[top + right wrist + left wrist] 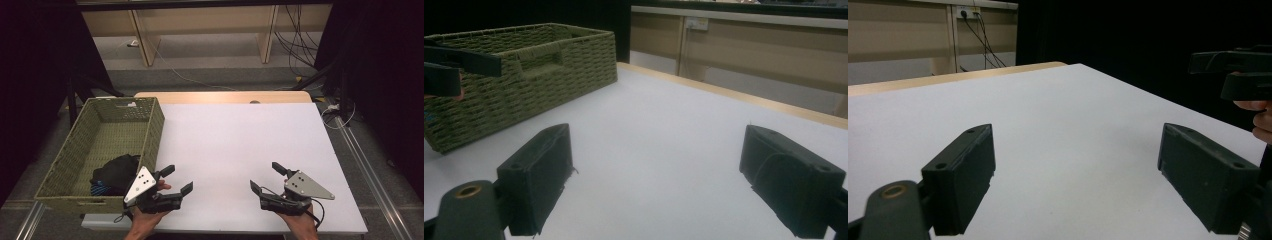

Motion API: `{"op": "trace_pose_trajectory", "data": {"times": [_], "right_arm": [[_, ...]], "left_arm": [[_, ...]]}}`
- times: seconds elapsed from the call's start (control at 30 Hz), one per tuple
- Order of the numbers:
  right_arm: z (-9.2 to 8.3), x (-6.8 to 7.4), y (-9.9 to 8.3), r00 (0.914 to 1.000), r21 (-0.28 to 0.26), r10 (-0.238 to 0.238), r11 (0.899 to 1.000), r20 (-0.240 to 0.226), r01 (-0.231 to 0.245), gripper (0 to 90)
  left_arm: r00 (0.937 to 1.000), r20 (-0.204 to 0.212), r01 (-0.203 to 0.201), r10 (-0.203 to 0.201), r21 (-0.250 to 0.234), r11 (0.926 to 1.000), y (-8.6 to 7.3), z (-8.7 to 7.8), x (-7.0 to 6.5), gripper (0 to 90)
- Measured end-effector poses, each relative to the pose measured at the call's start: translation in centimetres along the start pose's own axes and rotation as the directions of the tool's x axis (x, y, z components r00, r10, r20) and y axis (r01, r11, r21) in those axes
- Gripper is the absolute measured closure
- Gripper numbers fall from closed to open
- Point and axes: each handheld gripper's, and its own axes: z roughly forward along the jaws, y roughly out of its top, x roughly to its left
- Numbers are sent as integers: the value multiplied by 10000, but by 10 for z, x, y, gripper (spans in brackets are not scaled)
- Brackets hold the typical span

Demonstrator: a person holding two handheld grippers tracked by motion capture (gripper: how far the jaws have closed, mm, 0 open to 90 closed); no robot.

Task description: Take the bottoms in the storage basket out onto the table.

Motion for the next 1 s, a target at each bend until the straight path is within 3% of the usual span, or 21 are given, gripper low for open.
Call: {"op": "trace_pose_trajectory", "data": {"times": [0.67, 1.0], "right_arm": [[0, 1, 0, 9999, 49, -79, 10000, 62, 79, 146], [0, 0, 0, 9999, 33, -87, 10000, 112, 86, 147]], "left_arm": [[9997, 74, 225, -226, 76, 9997, 3, -2, 1, 151], [9995, 147, 259, -265, 417, 9988, 11, -3, -1, 151]]}}
